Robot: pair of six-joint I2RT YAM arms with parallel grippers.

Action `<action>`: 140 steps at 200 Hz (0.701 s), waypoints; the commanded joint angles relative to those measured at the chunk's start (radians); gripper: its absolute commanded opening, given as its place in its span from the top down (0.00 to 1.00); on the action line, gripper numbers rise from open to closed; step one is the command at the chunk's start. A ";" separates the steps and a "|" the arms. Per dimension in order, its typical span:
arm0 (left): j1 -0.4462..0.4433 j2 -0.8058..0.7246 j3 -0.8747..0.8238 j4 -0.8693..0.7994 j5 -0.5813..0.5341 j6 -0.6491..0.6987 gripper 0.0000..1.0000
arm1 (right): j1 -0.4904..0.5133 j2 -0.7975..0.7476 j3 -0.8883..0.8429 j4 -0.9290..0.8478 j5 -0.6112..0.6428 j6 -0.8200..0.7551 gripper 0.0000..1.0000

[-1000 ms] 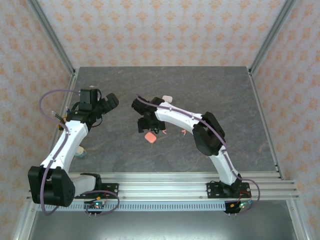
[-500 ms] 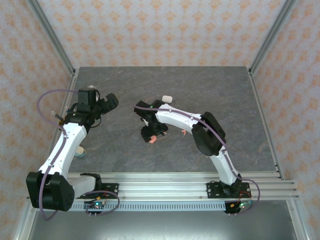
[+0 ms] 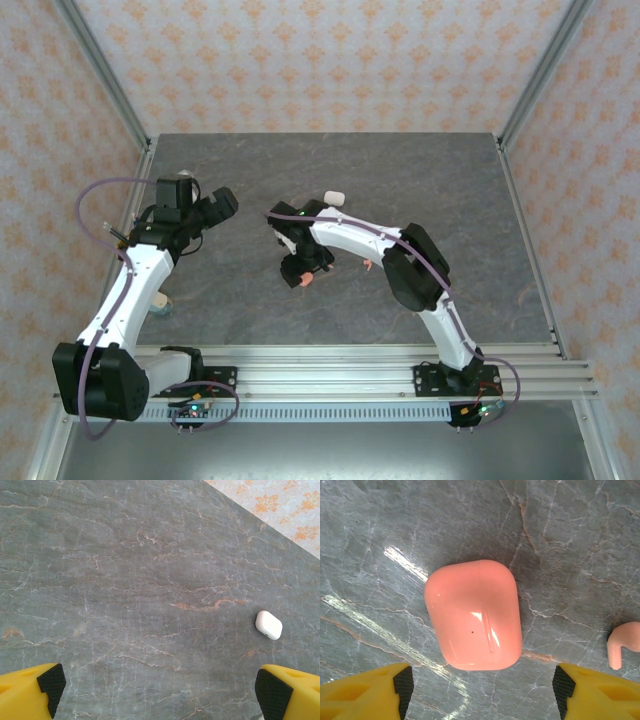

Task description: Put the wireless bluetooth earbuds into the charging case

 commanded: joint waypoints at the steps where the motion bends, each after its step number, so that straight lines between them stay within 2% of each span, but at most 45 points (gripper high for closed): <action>1: 0.011 0.009 0.028 -0.011 0.006 -0.006 0.00 | 0.003 0.029 0.037 -0.037 0.031 -0.024 0.25; 52: 0.029 -0.023 0.018 -0.013 -0.074 -0.061 0.00 | 0.003 0.073 0.061 -0.031 0.043 -0.032 0.25; 140: 0.032 -0.038 0.015 0.003 -0.103 -0.115 0.00 | 0.003 0.103 0.054 -0.008 0.045 -0.030 0.30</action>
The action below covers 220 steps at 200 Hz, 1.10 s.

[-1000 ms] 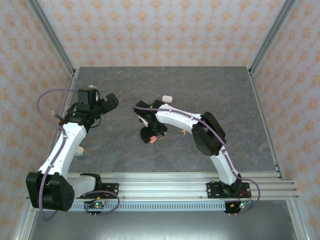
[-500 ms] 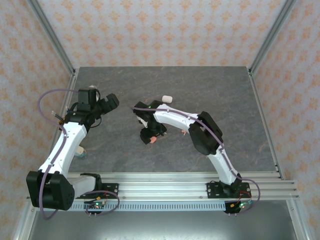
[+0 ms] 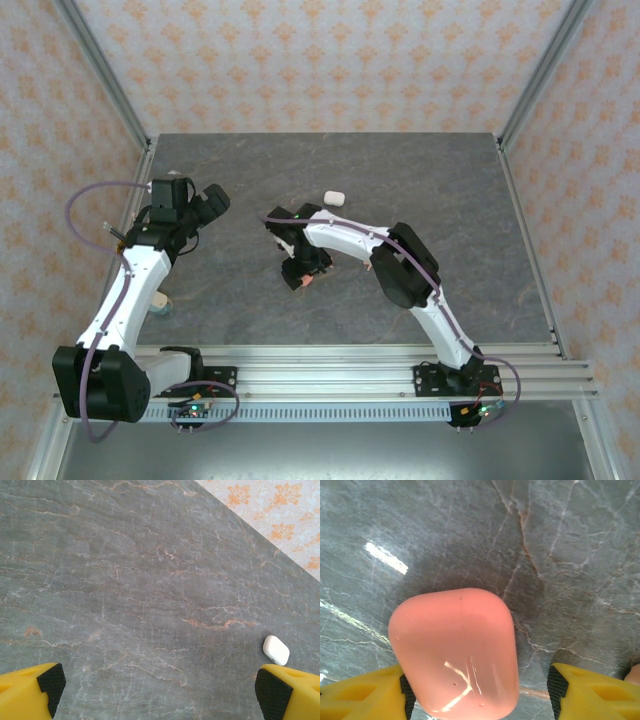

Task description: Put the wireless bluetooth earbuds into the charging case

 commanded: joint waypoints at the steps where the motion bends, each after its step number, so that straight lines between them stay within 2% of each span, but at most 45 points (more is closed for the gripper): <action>1: 0.006 -0.024 0.016 0.003 -0.038 -0.036 0.00 | 0.004 0.021 0.019 -0.002 0.021 -0.013 0.31; 96: 0.006 -0.022 -0.001 0.019 -0.029 -0.063 0.00 | 0.021 0.031 0.034 0.002 0.063 -0.002 0.40; 181: 0.006 -0.016 -0.006 0.028 -0.015 -0.072 0.00 | 0.032 0.050 0.054 0.007 0.108 0.006 0.40; 220: 0.006 -0.012 -0.010 0.027 -0.010 -0.069 0.00 | 0.032 0.045 0.045 0.007 0.106 0.000 0.52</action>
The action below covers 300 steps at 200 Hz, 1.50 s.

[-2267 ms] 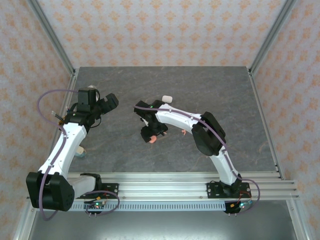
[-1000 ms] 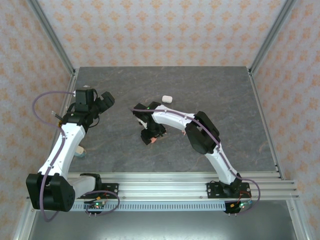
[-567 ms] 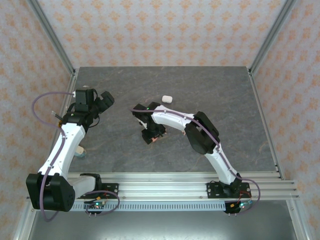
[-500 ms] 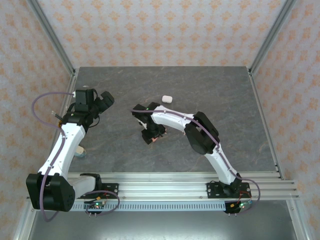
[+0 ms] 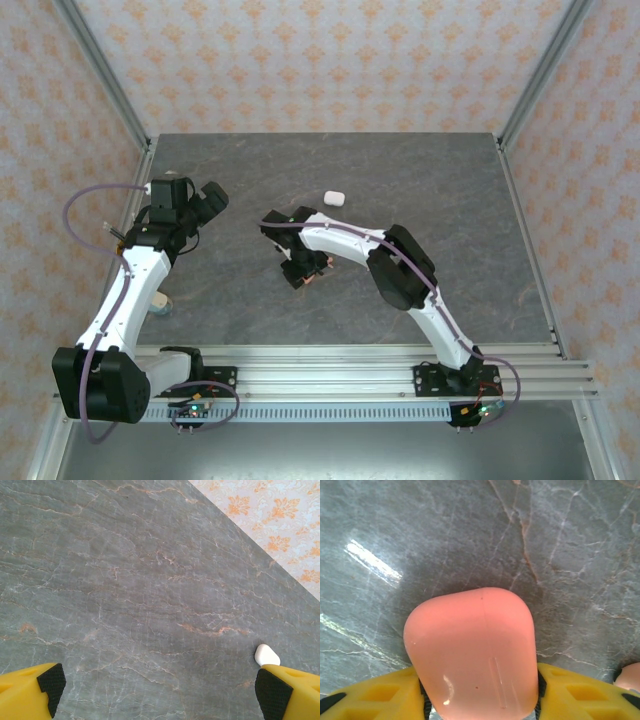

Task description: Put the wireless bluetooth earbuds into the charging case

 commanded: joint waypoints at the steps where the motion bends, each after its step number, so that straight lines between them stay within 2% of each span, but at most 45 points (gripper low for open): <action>1: 0.006 -0.009 -0.009 0.020 -0.003 -0.014 0.00 | 0.005 0.028 0.023 0.016 0.029 -0.001 0.53; 40: 0.006 0.005 -0.005 0.012 0.010 0.001 0.00 | 0.002 -0.010 -0.008 0.037 0.040 -0.011 0.61; 126: 0.006 0.046 -0.017 -0.017 0.117 0.067 0.00 | -0.045 -0.214 -0.159 0.176 -0.001 -0.101 0.64; 144: 0.006 0.069 -0.016 -0.015 0.190 0.087 0.00 | -0.069 -0.253 -0.187 0.203 -0.023 -0.128 0.67; 187: 0.005 0.157 -0.005 0.013 0.445 0.116 0.00 | -0.136 -0.386 -0.288 0.307 -0.160 -0.179 0.68; 228: -0.022 0.273 0.059 0.007 0.703 0.150 0.00 | -0.156 -0.448 -0.310 0.318 -0.180 -0.206 0.68; 266: -0.123 0.376 0.178 -0.118 0.817 0.269 0.00 | -0.159 -0.502 -0.335 0.329 -0.185 -0.222 0.68; 300: -0.177 0.458 0.261 -0.200 0.860 0.337 0.01 | -0.161 -0.531 -0.359 0.346 -0.199 -0.217 0.68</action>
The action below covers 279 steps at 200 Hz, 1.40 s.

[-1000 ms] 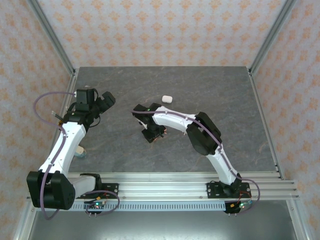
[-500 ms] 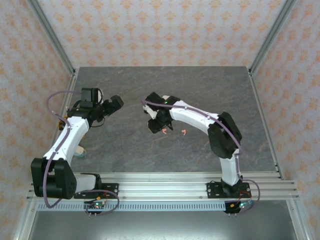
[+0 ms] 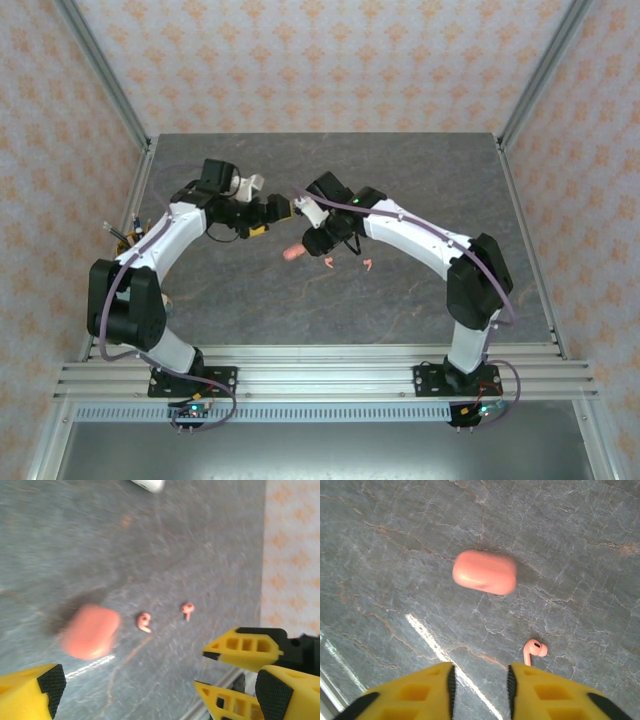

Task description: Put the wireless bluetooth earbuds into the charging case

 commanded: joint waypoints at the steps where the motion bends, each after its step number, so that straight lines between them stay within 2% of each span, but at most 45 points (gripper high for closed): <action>1: -0.022 0.046 0.060 -0.106 0.088 0.091 0.01 | -0.002 -0.044 -0.019 0.026 -0.019 -0.013 0.68; 37: -0.022 0.061 0.070 -0.092 0.017 0.083 0.01 | -0.002 -0.021 -0.043 0.040 -0.019 0.022 0.67; 78: 0.026 -0.040 -0.025 0.062 -0.195 -0.043 0.00 | -0.002 -0.041 -0.099 0.136 -0.018 0.170 0.59; 98: 0.053 -0.115 -0.055 0.090 -0.275 -0.061 0.00 | -0.002 -0.047 -0.122 0.191 -0.036 0.266 0.50; 128: 0.108 -0.223 -0.096 0.125 -0.310 -0.090 0.00 | -0.002 -0.039 -0.112 0.203 -0.032 0.333 0.34; 145: 0.150 -0.285 -0.143 0.191 -0.313 -0.142 0.00 | -0.001 -0.012 -0.063 0.151 -0.026 0.346 0.29; 176: 0.208 -0.330 -0.229 0.304 -0.281 -0.327 0.00 | 0.016 0.089 0.048 0.054 0.028 0.350 0.25; 198: 0.217 -0.325 -0.233 0.294 -0.264 -0.324 0.00 | 0.035 0.176 0.116 -0.004 0.089 0.365 0.24; 222: 0.225 -0.361 -0.238 0.261 -0.331 -0.311 0.00 | 0.066 0.275 0.210 -0.078 0.155 0.378 0.24; 255: 0.242 -0.453 -0.279 0.233 -0.509 -0.374 0.00 | 0.104 0.398 0.343 -0.156 0.213 0.399 0.24; 268: 0.258 -0.466 -0.270 0.187 -0.530 -0.374 0.00 | 0.116 0.442 0.395 -0.183 0.236 0.412 0.24; 279: 0.271 -0.460 -0.253 0.157 -0.506 -0.349 0.00 | 0.124 0.477 0.436 -0.203 0.243 0.422 0.24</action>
